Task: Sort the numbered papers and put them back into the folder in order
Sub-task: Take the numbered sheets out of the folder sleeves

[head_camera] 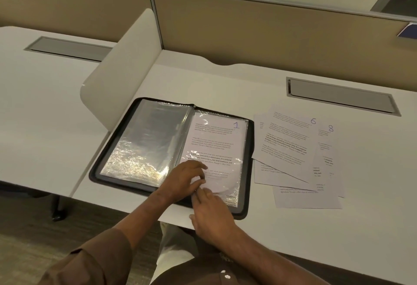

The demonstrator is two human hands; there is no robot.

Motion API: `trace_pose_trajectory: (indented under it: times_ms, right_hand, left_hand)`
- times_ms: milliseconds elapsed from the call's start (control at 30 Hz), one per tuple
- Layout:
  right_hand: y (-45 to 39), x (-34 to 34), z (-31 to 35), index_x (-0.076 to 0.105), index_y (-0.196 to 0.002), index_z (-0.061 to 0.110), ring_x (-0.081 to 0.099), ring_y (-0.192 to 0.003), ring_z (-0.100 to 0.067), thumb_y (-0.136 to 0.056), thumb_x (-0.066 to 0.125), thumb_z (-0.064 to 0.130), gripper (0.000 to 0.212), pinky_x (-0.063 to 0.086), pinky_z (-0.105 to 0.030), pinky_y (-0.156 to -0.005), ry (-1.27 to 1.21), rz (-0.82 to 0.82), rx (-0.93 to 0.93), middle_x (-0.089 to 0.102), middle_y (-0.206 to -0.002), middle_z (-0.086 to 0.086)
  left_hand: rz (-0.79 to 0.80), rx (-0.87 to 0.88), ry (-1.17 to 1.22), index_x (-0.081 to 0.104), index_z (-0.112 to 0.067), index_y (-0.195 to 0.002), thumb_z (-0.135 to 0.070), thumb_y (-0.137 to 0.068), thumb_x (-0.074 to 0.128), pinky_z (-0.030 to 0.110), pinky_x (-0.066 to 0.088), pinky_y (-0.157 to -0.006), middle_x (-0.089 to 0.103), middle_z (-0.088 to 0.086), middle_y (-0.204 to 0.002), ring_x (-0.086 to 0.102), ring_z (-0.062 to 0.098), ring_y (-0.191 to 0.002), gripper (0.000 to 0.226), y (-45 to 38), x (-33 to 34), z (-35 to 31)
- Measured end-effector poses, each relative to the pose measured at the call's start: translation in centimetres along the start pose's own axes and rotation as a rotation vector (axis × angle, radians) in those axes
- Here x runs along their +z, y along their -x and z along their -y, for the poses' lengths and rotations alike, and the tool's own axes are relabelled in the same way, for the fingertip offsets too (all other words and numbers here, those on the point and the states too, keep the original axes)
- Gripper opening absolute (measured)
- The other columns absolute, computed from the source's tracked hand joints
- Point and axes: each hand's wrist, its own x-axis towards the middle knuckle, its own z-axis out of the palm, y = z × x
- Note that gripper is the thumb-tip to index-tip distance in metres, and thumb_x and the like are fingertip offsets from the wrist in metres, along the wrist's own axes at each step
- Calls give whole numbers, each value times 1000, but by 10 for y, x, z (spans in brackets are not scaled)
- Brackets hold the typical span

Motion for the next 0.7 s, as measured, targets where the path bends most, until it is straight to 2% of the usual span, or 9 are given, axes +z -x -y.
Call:
trace_pose_trajectory:
  times_ms: [67,100,167,300,467,533,600,667,700]
  right_hand:
    - [-8,13,0,11,-162,12,11,-156,-31,-103,51,44,78,-5,-42,-119,20,-3,1,9,-169,-11]
    - [-12,18,-2,5,-162,13,2,-156,-31,-103,49,47,81,-13,-42,-117,33,5,20,0,-170,-10]
    - [-22,23,-3,2,-162,16,-5,-156,-30,-102,46,53,83,-14,-45,-119,24,18,75,-4,-170,-9]
    - [-35,29,-14,9,-162,19,-6,-157,-26,-97,45,63,86,-14,-47,-122,14,-8,138,2,-170,-8]
    - [-31,37,-20,-15,-160,23,-27,-150,-24,-100,33,65,87,-26,-43,-112,-6,29,254,-31,-162,-2]
    - [-31,36,-13,-15,-160,19,-28,-147,-26,-105,33,56,82,-21,-46,-113,4,76,280,-32,-158,-4]
    - [-30,35,-7,-10,-160,14,-16,-152,-32,-108,36,45,76,-10,-48,-117,24,112,264,-21,-163,-10]
    - [-27,36,-4,5,-161,8,14,-153,-41,-104,54,33,79,15,-54,-121,70,117,207,5,-166,-21]
    - [-24,38,-4,22,-158,5,37,-144,-44,-92,73,29,86,33,-55,-114,100,103,171,25,-160,-26]
  left_hand:
    - [-19,-32,-3,71,-24,-97,-30,-89,73,26,43,-105,56,-8,-143,51,8,-128,10,1,-4,0]
    - [-26,-40,-6,71,-25,-97,-31,-89,74,25,41,-106,52,-9,-148,50,8,-130,10,1,-5,1]
    - [-28,-45,-10,71,-27,-96,-34,-89,74,25,39,-107,48,-10,-152,48,7,-133,10,1,-9,0]
    - [-11,-51,-4,70,-30,-98,-44,-89,70,30,38,-110,46,-10,-153,47,8,-135,16,5,-12,-3]
    - [16,-109,57,66,-34,-114,-58,-95,55,27,27,-113,40,-16,-156,37,2,-141,32,10,-11,-6]
    - [12,-132,59,66,-33,-117,-58,-98,48,25,26,-112,40,-15,-156,35,-3,-139,37,10,-9,-4]
    - [8,-156,71,66,-31,-117,-60,-99,42,22,25,-110,41,-15,-156,31,-8,-135,42,9,-8,-2]
    - [-7,-175,84,67,-30,-116,-59,-99,41,21,28,-109,42,-16,-154,33,-10,-133,42,8,-7,3]
    - [-16,-188,102,67,-31,-115,-59,-100,41,21,31,-108,43,-18,-153,36,-11,-131,41,7,-6,5]
